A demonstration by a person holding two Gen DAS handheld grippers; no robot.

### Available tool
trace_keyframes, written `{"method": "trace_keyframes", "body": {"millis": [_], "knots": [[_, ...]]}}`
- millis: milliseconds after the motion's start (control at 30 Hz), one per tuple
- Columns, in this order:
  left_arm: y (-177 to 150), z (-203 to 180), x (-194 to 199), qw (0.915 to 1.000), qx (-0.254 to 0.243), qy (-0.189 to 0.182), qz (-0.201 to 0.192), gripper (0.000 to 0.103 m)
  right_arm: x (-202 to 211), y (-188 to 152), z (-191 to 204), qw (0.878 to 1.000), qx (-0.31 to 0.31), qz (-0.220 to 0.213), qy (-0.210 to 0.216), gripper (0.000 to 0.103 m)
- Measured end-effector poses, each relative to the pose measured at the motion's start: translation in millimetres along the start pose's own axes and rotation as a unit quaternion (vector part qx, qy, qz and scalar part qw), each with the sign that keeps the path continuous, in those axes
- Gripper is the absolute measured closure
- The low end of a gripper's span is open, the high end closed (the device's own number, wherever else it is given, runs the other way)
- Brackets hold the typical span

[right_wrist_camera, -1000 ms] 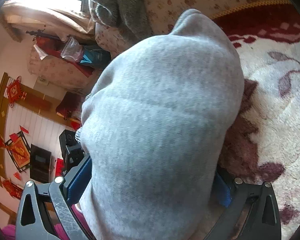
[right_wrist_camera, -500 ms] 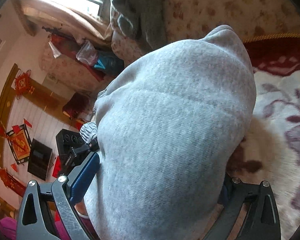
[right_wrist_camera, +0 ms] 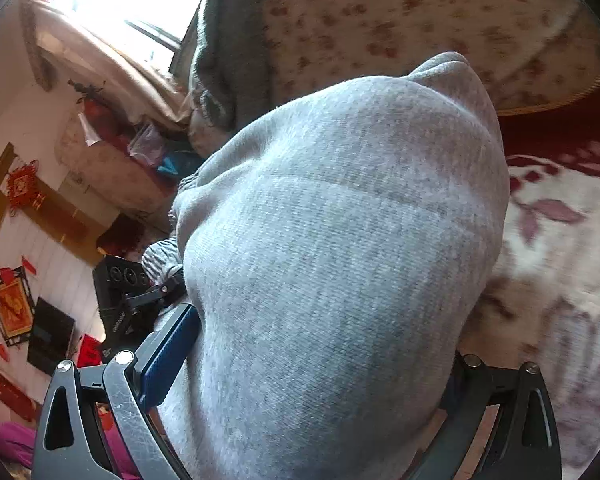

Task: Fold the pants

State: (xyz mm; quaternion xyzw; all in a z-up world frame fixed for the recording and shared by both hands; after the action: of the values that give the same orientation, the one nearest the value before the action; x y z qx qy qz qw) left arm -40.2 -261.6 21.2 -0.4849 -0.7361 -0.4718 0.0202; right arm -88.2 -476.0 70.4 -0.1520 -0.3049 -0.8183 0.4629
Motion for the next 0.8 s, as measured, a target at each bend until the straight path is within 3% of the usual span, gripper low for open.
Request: {"method": "trace_keyframes", "body": {"millis": [200, 367, 633, 800], "knots": [[-23.7, -16.3, -35.3, 0.9996, 0.003, 0.003, 0.029, 0.02, 21.2, -3.9, -45.6, 0.999, -0.016, 0.004, -0.029, 0.001], [-34.7, -14.3, -45.7, 0.9987, -0.015, 0.03, 0.039, 0.018, 17.1, -13.0, -74.0, 0.997, -0.039, 0.018, -0.066, 0.002], [-38.2, 3.3, -18.6, 0.9947, -0.038, 0.084, 0.046, 0.007, 29.7, -15.5, -69.6, 0.991, -0.029, 0.006, -0.132, 0.0], [-33.0, -8.9, 8.3, 0.9872, -0.076, 0.137, 0.03, 0.007, 59.6, -16.5, -61.3, 0.974, 0.005, -0.041, -0.222, 0.0]]}}
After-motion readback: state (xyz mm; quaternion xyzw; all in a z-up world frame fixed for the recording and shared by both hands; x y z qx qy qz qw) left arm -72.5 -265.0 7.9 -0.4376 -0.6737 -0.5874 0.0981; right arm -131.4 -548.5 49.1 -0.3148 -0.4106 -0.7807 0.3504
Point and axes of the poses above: each gripper's, at about its wrist camera, not at the fingertips, and x roughly against the way its jaws point, z to its left, y to its top, the point moved 8 cm from there along -x, roughly the way its jaws point, and after that the axes turned 7 degrees about -x, right-handed, at the moved point
